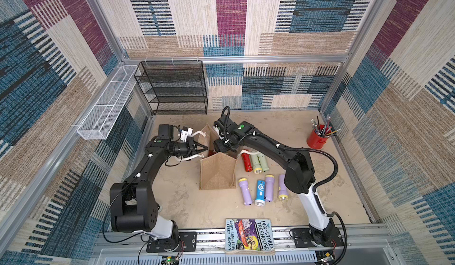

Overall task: Put the flashlights into the tote bags
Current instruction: Place the flashlight in the canvas bag.

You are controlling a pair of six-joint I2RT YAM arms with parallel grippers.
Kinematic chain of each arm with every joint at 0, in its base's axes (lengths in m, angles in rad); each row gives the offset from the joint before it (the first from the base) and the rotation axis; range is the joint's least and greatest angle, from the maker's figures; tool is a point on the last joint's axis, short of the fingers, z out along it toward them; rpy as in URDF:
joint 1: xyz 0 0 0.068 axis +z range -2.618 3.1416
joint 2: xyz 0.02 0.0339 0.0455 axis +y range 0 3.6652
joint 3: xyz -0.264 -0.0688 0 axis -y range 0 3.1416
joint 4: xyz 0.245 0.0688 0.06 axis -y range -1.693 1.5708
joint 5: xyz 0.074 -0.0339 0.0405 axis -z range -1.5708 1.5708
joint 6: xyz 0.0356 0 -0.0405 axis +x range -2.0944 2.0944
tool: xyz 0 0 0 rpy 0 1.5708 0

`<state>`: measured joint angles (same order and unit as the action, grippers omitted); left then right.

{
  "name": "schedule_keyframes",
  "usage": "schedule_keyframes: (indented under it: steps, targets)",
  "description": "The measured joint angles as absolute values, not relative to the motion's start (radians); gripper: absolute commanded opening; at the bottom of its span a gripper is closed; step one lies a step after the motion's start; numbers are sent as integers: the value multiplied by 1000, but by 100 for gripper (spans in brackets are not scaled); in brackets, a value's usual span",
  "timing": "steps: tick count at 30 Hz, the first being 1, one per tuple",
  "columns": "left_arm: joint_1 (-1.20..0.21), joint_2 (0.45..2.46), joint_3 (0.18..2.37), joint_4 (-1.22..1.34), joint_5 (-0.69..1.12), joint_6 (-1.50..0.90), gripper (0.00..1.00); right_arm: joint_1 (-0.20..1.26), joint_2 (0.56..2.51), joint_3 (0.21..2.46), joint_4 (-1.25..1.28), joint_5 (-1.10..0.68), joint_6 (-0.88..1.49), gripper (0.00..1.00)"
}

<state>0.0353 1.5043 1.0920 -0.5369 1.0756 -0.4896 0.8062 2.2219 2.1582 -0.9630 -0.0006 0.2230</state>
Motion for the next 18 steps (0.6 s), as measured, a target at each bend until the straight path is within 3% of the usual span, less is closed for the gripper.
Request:
schedule_keyframes:
  steps: [13,18]
  targets:
    - [62,1499,1023,-392,1148,-583,2,797,2046,2239,-981,134,236,83]
    - [70,1499,1063,-444,1116,-565,2,771,1909,2141,-981,170,252,82]
